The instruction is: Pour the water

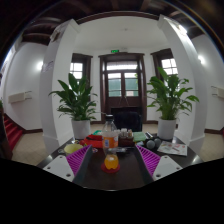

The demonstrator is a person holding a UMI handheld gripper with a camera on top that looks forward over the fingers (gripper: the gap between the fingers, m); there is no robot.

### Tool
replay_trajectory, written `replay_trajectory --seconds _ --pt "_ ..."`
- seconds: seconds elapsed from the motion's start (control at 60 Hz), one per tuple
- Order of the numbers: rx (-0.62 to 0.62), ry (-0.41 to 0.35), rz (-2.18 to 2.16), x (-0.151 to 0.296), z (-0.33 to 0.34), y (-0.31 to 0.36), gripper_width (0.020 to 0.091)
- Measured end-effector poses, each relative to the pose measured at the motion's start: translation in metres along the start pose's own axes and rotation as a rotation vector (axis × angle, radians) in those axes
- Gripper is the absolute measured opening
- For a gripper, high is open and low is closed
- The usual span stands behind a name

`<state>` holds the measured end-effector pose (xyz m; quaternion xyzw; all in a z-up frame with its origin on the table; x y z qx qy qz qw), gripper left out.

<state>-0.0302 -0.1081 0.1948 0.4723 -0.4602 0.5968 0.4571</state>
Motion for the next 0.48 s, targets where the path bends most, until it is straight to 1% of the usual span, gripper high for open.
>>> replay_trajectory --seconds 0.067,0.233,0.483 --pt "-0.027 0.007 -0.021 0.004 0.015 -0.008 0.0855" --pt "-0.088 -0.012 -0.030 0.017 0.042 -0.022 0.0855" --pt "-0.108 -0.029 -0.016 0.026 0.064 -0.023 0.0863"
Point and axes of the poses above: the point between the fingertips, and its own axes, seen from behind it with the camera up: y to the left, x up, z backward, against the way the camera looks, the point moved 5 cm from there along z, backward, against the way the camera looks, and after that the axes turned 9 degrees about z, right-handed, at the moved point
